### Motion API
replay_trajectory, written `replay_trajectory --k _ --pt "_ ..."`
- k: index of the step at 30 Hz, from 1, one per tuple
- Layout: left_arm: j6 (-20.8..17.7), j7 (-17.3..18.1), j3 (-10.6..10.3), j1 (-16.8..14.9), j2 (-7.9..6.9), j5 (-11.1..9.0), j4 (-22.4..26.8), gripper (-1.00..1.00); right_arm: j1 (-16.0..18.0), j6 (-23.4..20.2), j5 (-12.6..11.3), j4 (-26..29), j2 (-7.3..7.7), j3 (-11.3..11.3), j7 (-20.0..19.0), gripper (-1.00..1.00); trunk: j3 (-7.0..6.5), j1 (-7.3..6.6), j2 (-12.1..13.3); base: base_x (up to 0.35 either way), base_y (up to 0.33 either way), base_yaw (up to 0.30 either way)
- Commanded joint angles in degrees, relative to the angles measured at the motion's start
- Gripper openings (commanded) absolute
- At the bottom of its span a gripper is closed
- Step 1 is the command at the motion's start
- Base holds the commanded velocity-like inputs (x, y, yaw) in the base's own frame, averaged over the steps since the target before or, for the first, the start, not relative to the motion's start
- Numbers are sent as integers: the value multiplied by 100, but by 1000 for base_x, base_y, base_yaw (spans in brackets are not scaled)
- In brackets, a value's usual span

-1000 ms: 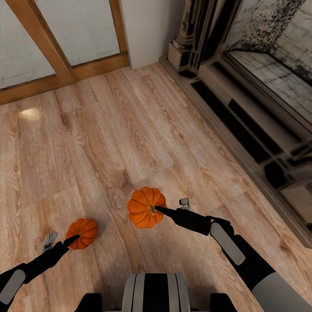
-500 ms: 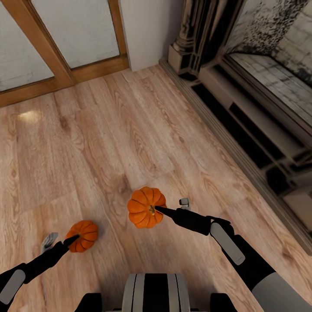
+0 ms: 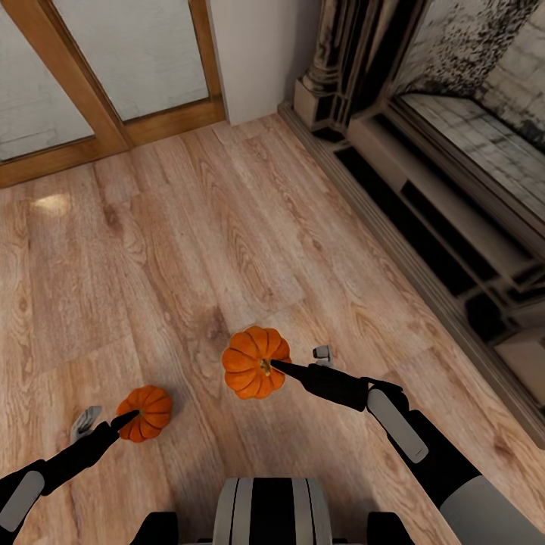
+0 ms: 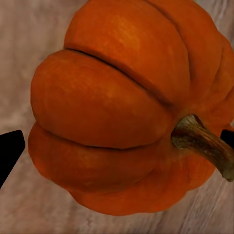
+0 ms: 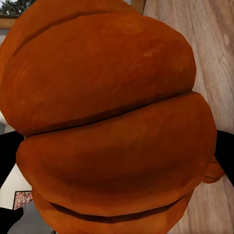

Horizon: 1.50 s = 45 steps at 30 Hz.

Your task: Place each of the two pumpkins and all three candles from the living room inside a cabinet in the living room (use any cabinet), then make sure every cabinet is closed, and position the cauldron so it is next to a table in the living room.

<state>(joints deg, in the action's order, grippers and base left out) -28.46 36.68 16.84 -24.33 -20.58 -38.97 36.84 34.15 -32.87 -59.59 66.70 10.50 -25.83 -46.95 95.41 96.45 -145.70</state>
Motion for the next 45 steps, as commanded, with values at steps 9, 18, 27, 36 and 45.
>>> replay_trajectory --k 9,18,27,36,45 --pt "-54 15 12 -2 1 -32 -7 100 4 -44 -61 0 4 -10 10 -100 3 -1 -1 0 0 0" --pt "-54 15 12 -2 1 -32 -6 100 4 -44 -61 121 4 4 10 -100 69 7 -5 0 0 0" --pt "-52 15 10 -2 1 -40 -3 100 4 -44 -61 158 4 8 10 -100 114 12 -8 0 0 0" --pt "-45 24 3 -2 1 -33 -1 100 4 -44 -61 159 4 8 10 -100 114 12 -8 0 -41 0" --pt "-45 32 3 -2 1 -33 -1 100 4 -44 -61 167 4 16 2 -100 114 12 -8 0 -3 0"
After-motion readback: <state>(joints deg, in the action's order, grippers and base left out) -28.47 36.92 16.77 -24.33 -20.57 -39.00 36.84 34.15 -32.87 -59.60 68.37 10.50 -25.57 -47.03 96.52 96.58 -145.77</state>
